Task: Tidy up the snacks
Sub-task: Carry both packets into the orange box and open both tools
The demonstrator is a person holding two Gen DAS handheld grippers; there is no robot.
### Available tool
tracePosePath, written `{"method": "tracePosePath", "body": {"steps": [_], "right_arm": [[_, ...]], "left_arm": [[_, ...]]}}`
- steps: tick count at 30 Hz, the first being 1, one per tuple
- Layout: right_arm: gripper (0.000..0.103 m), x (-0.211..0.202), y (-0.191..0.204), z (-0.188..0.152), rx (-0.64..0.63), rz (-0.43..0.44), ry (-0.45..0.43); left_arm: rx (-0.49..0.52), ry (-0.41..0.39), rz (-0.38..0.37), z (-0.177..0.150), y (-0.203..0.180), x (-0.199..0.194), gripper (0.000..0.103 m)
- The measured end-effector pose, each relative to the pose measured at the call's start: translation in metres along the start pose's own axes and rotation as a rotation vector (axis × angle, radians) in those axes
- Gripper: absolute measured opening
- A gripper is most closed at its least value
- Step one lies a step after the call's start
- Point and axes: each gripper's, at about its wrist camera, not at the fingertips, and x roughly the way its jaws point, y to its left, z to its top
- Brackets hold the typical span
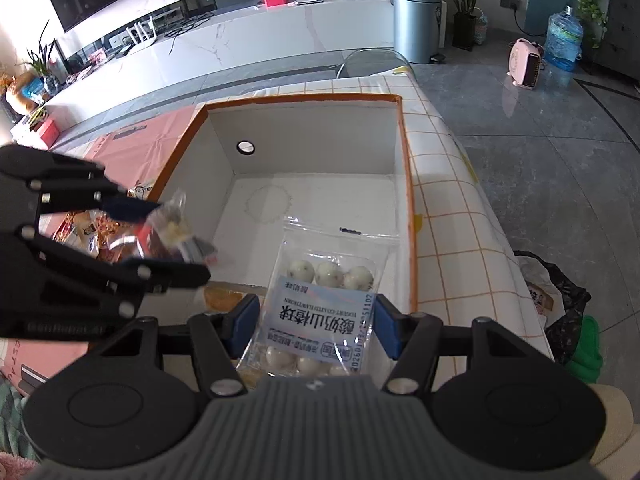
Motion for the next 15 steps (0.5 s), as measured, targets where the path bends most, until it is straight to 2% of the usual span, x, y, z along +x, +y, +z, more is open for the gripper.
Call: {"method": "tracePosePath", "body": {"steps": [3, 8, 15], "right_arm": [[0.059, 0.013, 0.009, 0.002, -0.056, 0.002, 0.017], [0.059, 0.033, 0.026, 0.003, -0.169, -0.031, 0.05], [0.061, 0.054, 0.034, 0.008, -0.224, -0.044, 0.085]], "left_arm": [[0.103, 0.025, 0.078, 0.001, -0.006, 0.011, 0.055], [0.217, 0.079, 0.113, -0.002, -0.012, 0.027, 0.055], [0.2, 0.102, 0.119, -0.005, -0.003, 0.039, 0.058]]}}
